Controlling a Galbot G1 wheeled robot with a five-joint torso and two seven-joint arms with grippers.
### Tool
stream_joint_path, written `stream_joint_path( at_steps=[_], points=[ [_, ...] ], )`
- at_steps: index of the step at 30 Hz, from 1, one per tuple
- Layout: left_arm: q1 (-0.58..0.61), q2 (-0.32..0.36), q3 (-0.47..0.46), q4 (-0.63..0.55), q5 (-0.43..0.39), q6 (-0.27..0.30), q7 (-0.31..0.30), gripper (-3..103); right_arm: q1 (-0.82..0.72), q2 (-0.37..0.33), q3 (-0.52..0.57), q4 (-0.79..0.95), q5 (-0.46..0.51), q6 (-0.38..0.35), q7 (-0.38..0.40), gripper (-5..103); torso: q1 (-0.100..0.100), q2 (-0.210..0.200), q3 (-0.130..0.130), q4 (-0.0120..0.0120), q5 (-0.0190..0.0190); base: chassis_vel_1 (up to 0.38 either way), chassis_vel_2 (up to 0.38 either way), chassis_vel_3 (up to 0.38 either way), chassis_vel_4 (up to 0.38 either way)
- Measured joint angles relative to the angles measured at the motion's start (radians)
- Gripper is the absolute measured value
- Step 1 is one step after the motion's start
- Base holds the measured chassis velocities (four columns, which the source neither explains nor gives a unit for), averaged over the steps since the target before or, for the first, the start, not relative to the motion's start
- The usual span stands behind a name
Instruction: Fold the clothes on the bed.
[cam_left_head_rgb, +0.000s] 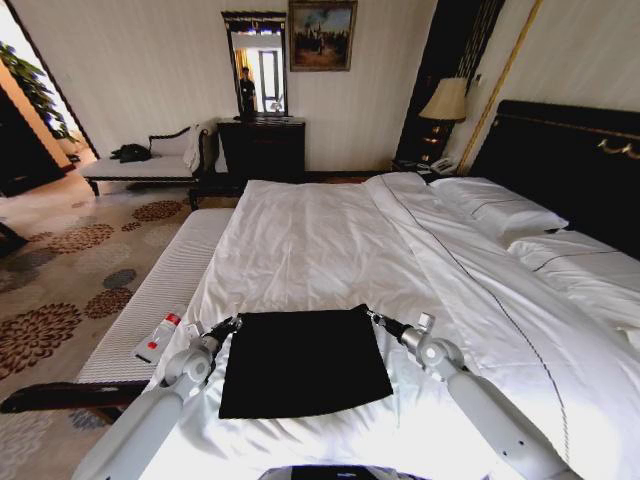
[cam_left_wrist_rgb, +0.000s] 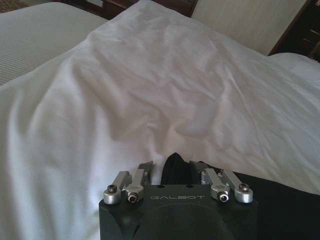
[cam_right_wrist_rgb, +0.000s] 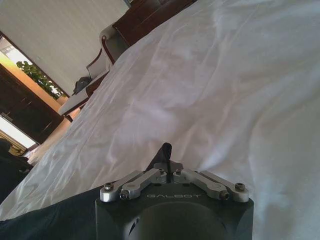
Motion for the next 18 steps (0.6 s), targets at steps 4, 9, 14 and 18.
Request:
stream_joint_path(
  at_steps=[4,9,14,18],
  points=[
    [0.0,-0.001,0.001,0.004,0.001,0.006,0.007,28,-0.002,-0.002,0.003,0.005,0.002,0.0,0.001,1,0.0,0.0,0.0,0.0,0.0,0.0,0.0,0.0,0.0],
    [0.0,-0.001,0.001,0.008,0.008,0.008,0.015,12,-0.005,-0.003,0.007,0.01,0.002,-0.001,0.003,1,0.0,0.0,0.0,0.0,0.0,0.0,0.0,0.0,0.0],
    [-0.003,-0.002,-0.005,0.008,0.007,0.009,0.019,0,-0.007,-0.004,0.011,0.016,0.002,-0.001,0.005,1,0.0,0.0,0.0,0.0,0.0,0.0,0.0,0.0,0.0],
    [-0.004,-0.005,-0.006,0.009,0.006,0.009,0.017,0,-0.01,-0.004,0.013,0.02,0.003,-0.002,0.006,1,0.0,0.0,0.0,0.0,-0.0001,0.0,0.0,0.0,0.0]
  ],
)
